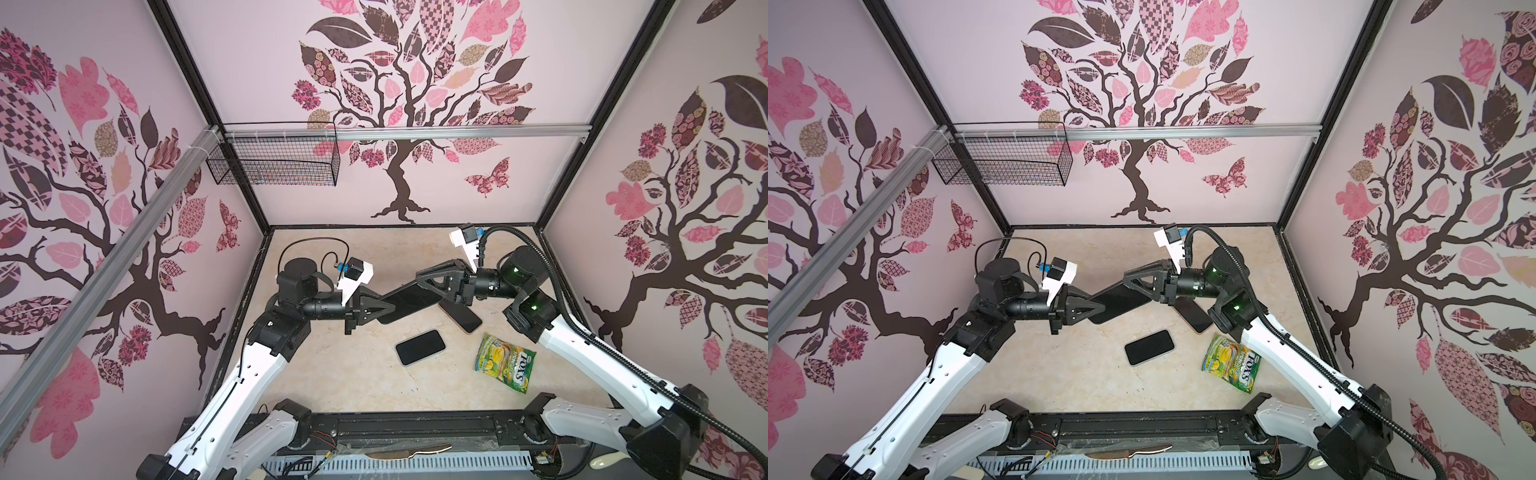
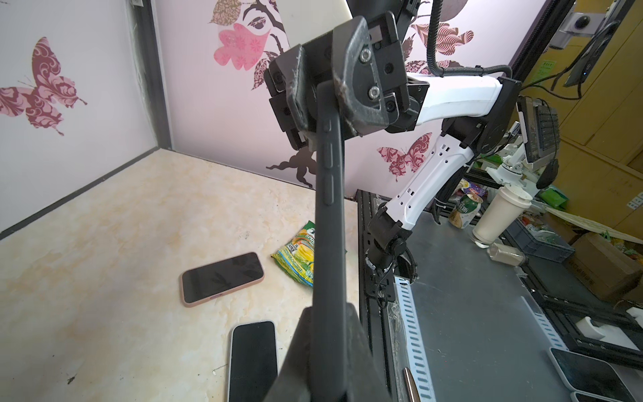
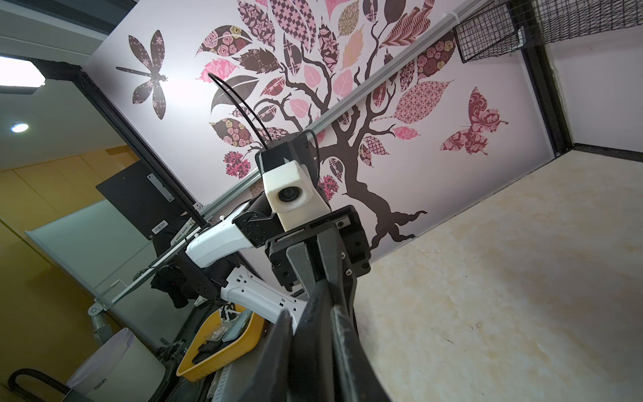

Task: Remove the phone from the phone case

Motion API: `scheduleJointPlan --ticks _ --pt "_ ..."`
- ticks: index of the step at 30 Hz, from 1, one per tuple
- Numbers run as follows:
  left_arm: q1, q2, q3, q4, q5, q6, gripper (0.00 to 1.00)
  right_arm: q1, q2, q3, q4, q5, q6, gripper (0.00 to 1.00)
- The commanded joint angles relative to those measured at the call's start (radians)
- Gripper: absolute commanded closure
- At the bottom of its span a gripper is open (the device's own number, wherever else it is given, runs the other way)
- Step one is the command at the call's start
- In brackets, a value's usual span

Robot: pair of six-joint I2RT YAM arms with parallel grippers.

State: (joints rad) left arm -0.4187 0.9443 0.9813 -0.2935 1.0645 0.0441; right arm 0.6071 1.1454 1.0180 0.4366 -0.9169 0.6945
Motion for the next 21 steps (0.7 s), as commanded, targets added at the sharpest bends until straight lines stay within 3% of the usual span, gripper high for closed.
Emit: scheduleJointPlan --ticks 1,11,15,21 --pt "-0.046 -0.023 0.004 0.133 -0.061 0.079 1.00 0.014 0.031 -0.022 -0.023 0.067 0.115 0.85" --pt "-0.058 -0.048 0.007 0.130 -0.159 0.147 1.00 0.014 0.022 -0.057 -0.023 0.093 0.168 0.89" --pt "-0.058 -0.067 0.008 0.118 -0.207 0.167 1.00 0.014 0.017 -0.058 -0.012 0.095 0.185 0.85" --pt "-0.058 -0.094 -0.033 0.122 -0.265 0.140 1.00 0.013 -0.049 -0.075 0.165 0.092 0.154 0.50"
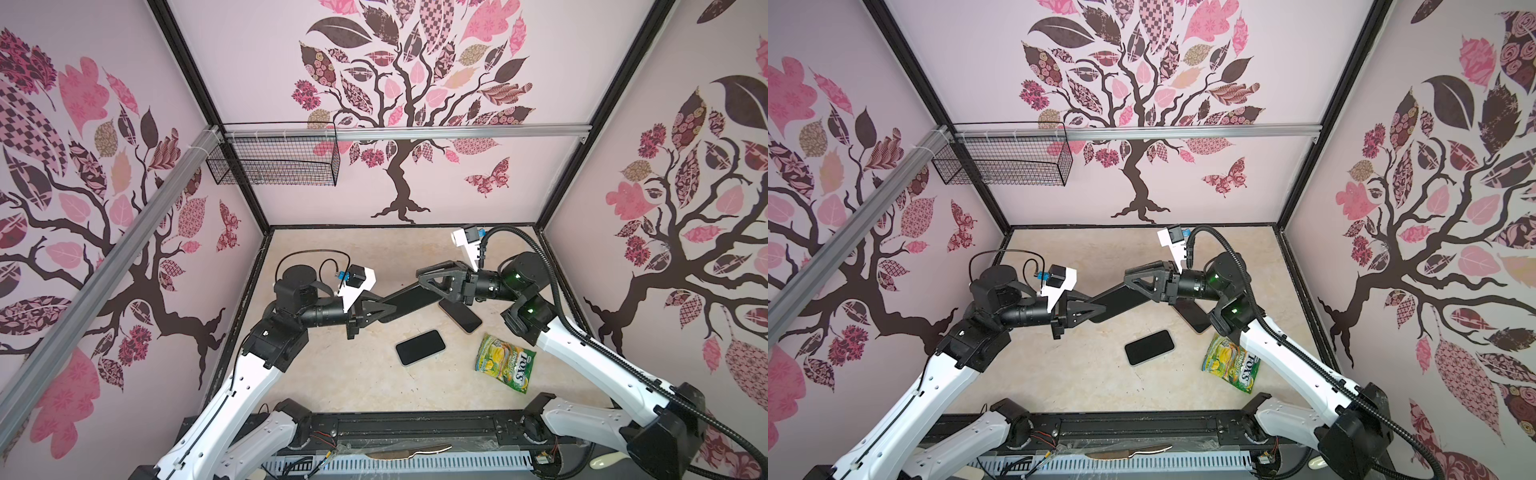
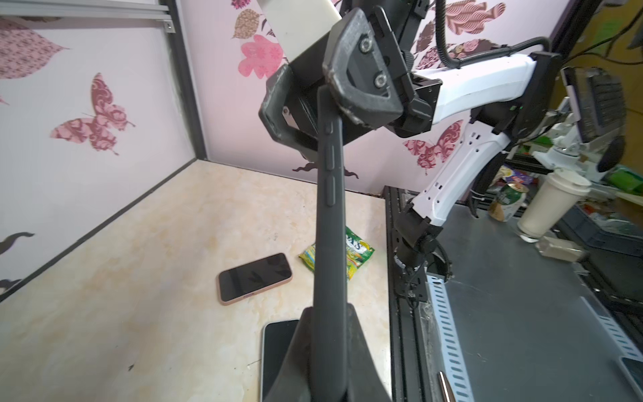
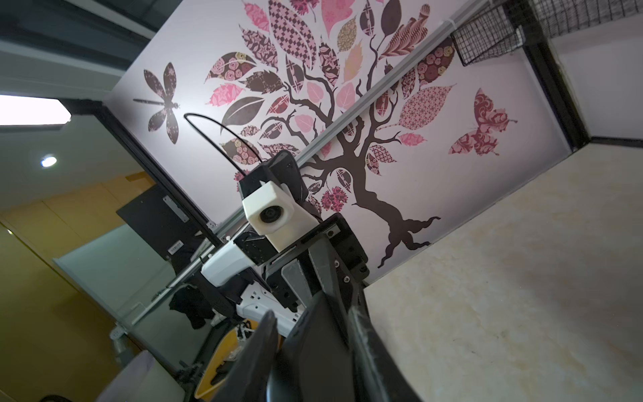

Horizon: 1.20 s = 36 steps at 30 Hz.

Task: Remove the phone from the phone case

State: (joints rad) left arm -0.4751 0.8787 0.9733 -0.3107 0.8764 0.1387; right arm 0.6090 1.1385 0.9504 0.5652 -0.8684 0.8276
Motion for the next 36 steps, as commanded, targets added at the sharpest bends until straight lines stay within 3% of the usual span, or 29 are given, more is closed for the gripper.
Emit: scheduleJointPlan --ticks 1,6,12,18,25,36 --pt "0.000 -0.036 -0.042 0.155 -0.086 0.025 1.00 0.011 -0.067 -0.007 0.032 0.060 -0.016 0.45" --pt "0.000 -0.081 -0.123 0.293 -0.106 -0.115 1.00 0.011 -0.175 -0.036 -0.068 0.188 -0.218 0.35" --pt "-0.014 -0.114 -0.194 0.538 -0.140 -0.350 1.00 0.012 -0.214 -0.103 -0.026 0.224 -0.292 0.32" --pt "-0.070 -0.118 -0.207 0.695 -0.251 -0.571 1.00 0.011 -0.171 -0.122 0.045 0.200 -0.270 0.29" --pt "-0.089 -0.103 -0.227 0.829 -0.391 -0.843 1.00 0.019 -0.083 -0.162 0.254 0.140 -0.171 0.38" --pt "-0.112 -0.059 -0.225 0.901 -0.346 -0.944 1.00 0.146 0.033 -0.087 0.322 0.171 -0.156 0.47"
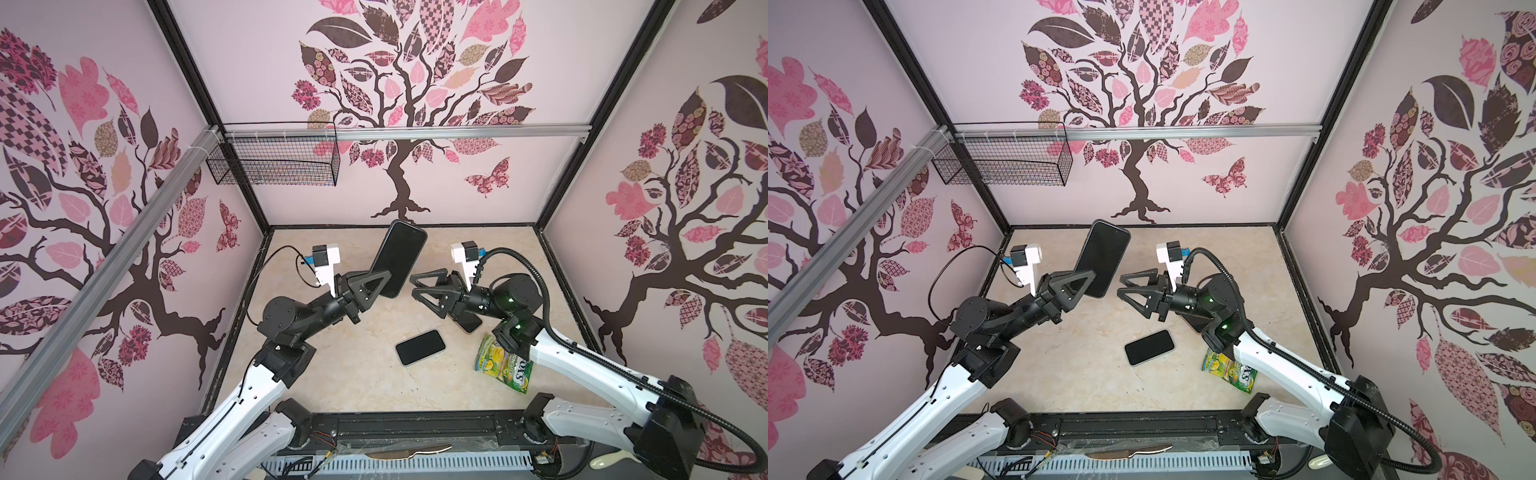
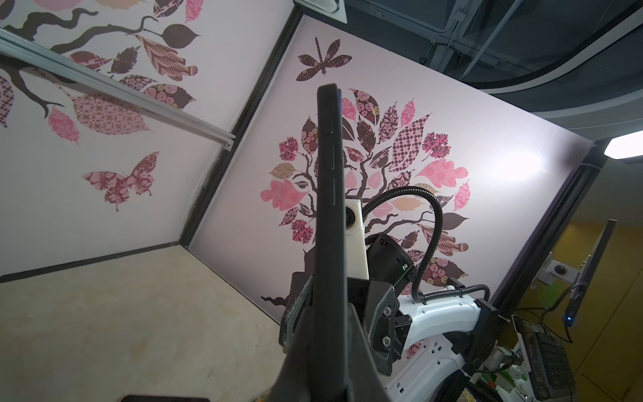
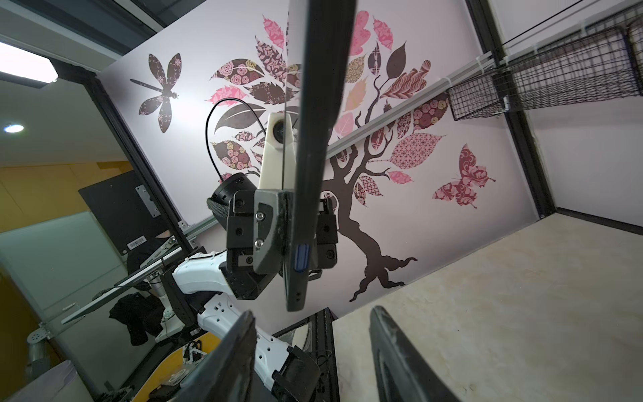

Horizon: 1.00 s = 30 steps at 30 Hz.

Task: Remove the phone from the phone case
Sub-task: 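Close the right gripper on the upper end of the upright black phone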

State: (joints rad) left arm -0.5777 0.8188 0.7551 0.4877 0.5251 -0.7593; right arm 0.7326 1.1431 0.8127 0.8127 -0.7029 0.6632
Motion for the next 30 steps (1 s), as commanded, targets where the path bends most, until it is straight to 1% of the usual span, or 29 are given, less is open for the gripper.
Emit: scheduleJointPlan --ticks 1,8,14,19,25,30 --pt "-0.014 0.004 -0.005 0.106 0.009 -0.046 1.00 0.030 0.040 0.056 0.084 0.008 0.013 0.48" --pt "-0.034 0.015 -0.008 0.118 0.007 -0.044 1.00 0.053 0.075 0.078 0.136 0.022 0.029 0.56" --pt "-0.043 0.025 -0.009 0.127 0.003 -0.044 1.00 0.073 0.097 0.089 0.158 0.029 0.039 0.61" --pt "-0.052 0.035 -0.011 0.129 0.004 -0.046 1.00 0.075 0.099 0.099 0.160 0.031 0.038 0.66" --pt "-0.060 0.041 -0.011 0.129 -0.001 -0.043 1.00 0.077 0.099 0.100 0.152 0.029 0.038 0.76" --pt "-0.062 0.049 -0.010 0.119 0.002 -0.041 1.00 0.077 0.095 0.098 0.143 0.028 0.037 0.80"
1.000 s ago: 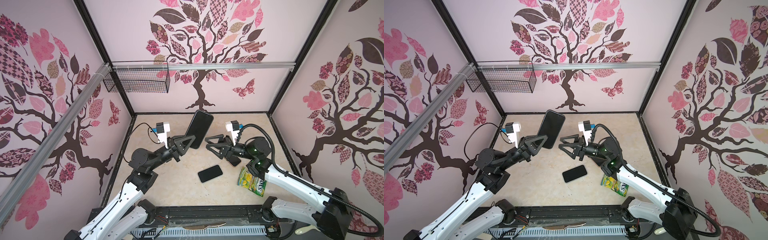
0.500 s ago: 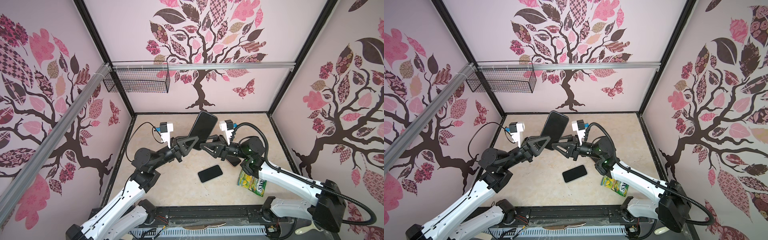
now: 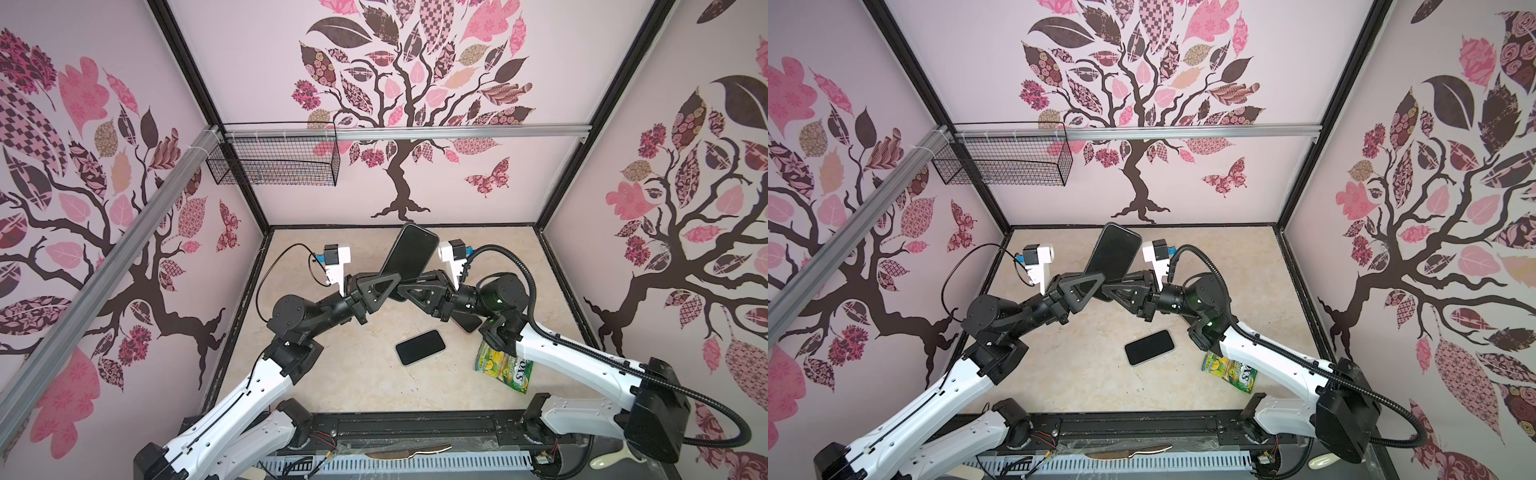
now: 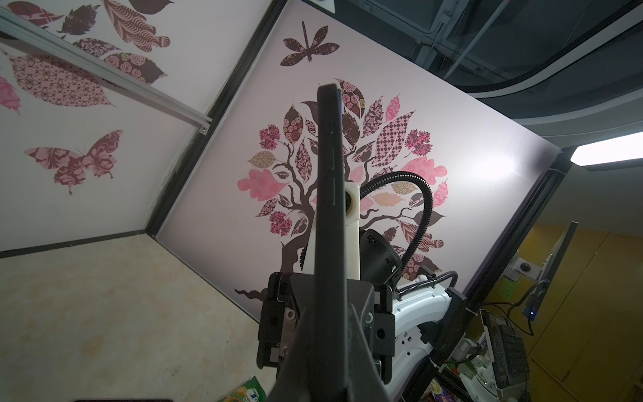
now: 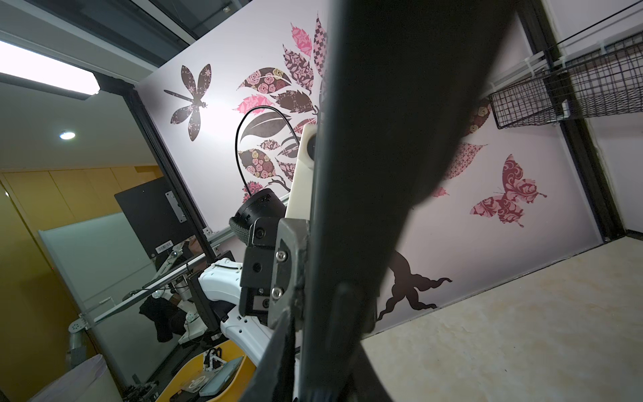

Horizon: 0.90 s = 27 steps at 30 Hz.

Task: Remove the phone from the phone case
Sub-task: 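Close the right gripper on the upper end of the upright black phone, then open the left gripper off the phone while the right gripper tilts it down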

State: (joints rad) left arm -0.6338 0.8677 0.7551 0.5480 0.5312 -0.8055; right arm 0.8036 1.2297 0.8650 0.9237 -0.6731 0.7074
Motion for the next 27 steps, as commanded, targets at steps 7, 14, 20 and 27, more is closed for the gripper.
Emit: scheduleJointPlan --ticks 7,14,20,27 --pt "-0.011 0.004 -0.016 0.053 -0.001 0.007 1.00 0.006 -0.010 0.046 -0.007 0.007 -0.028 0.91" --pt "-0.010 -0.006 -0.011 -0.019 0.017 0.092 0.72 0.005 -0.049 0.030 -0.090 0.067 -0.083 1.00" --pt "-0.011 -0.069 0.083 -0.346 -0.074 0.349 0.14 0.003 -0.146 0.020 -0.308 0.163 -0.300 1.00" --pt "-0.011 -0.101 0.208 -0.609 -0.151 0.704 0.09 0.001 -0.225 0.024 -0.560 0.268 -0.582 1.00"
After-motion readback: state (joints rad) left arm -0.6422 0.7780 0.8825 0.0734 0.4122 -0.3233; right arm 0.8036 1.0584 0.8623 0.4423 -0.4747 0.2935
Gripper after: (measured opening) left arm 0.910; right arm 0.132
